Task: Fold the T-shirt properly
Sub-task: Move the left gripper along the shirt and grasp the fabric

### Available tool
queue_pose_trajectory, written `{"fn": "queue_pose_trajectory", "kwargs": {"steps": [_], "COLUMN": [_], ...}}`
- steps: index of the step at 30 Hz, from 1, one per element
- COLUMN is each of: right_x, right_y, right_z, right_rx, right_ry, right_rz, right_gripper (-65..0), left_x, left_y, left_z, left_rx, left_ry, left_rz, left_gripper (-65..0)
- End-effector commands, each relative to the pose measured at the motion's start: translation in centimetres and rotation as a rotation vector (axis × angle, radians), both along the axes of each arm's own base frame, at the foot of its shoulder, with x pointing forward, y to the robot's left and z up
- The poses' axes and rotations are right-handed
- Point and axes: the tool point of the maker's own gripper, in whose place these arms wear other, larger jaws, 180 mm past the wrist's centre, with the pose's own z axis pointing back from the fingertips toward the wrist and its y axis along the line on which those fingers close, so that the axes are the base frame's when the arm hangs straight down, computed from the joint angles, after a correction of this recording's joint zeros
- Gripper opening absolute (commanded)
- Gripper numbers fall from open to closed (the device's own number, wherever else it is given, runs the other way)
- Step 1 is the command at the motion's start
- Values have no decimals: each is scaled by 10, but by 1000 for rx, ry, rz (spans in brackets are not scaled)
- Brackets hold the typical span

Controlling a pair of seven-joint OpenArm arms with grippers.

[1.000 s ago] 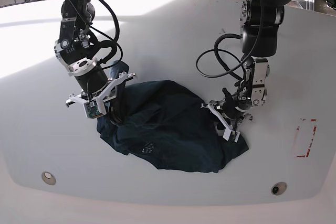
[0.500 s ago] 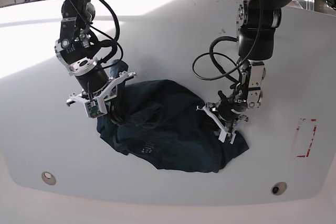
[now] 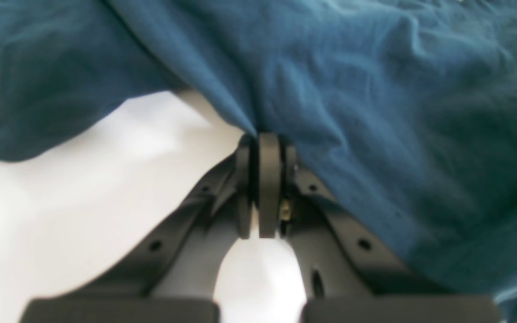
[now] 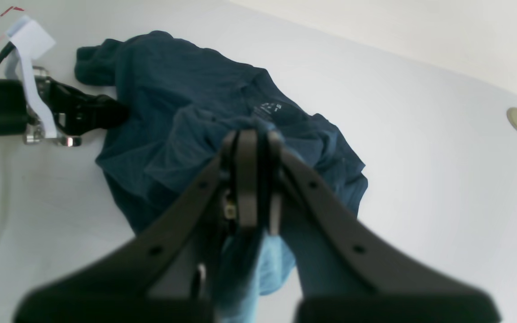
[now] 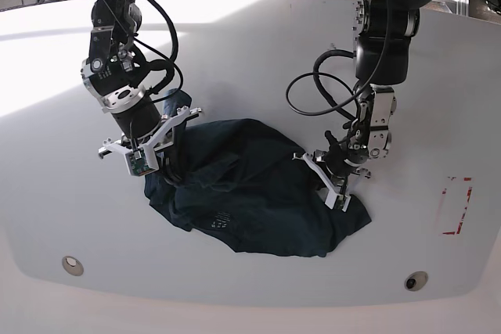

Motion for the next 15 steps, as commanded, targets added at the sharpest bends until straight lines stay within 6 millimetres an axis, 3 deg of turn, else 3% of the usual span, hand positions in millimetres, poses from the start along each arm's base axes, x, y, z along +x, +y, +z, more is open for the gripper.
{"fn": "queue_pose_trajectory", "kwargs": {"steps": [1, 15], "right_x": [3, 5], "right_y": [1, -1], "right_z": [17, 18], "right_rx": [16, 14], "right_ry": [-60, -65], "right_rz": [8, 1], "right_gripper": [-649, -649], "left_x": [16, 9], "left_y": [6, 27], "left_z": [35, 90], "left_rx": [-10, 86], "left_ry": [-108, -225], "left_rz": [7, -6], "left_gripper": [-650, -650]}}
